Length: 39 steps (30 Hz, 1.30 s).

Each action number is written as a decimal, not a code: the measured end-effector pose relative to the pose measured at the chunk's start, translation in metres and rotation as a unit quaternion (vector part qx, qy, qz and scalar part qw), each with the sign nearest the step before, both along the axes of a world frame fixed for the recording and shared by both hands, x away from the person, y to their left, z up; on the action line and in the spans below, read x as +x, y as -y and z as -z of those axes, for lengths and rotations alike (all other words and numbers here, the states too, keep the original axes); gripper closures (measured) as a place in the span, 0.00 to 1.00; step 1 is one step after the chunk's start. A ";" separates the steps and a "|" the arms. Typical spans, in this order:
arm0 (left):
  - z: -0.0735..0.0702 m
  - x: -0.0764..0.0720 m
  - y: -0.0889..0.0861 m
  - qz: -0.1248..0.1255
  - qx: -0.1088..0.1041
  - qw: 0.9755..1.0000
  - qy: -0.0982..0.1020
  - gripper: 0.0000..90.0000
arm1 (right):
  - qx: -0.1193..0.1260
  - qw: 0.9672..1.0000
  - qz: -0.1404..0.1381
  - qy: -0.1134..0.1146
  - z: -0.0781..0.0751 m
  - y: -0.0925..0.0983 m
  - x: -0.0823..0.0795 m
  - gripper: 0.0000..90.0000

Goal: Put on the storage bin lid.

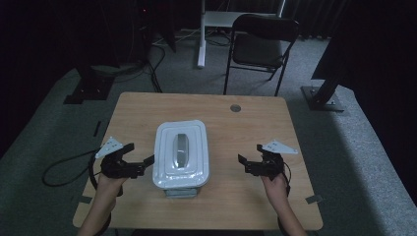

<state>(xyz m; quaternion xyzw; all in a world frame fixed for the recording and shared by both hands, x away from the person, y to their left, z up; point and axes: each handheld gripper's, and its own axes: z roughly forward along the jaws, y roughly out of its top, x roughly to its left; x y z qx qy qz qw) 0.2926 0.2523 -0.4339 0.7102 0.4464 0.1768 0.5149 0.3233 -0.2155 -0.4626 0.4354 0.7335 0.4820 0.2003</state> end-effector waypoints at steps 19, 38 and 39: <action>0.050 -0.007 -0.036 -0.065 0.013 0.998 -0.024 0.01 | -0.013 0.999 0.034 -0.019 0.033 0.029 -0.002 0.12; 0.092 -0.022 -0.048 -0.113 0.062 0.990 -0.050 0.01 | -0.033 0.994 0.087 -0.050 0.065 0.063 -0.009 0.12; 0.094 -0.023 -0.048 -0.119 0.067 0.990 -0.046 0.01 | -0.037 0.994 0.090 -0.052 0.068 0.065 -0.010 0.11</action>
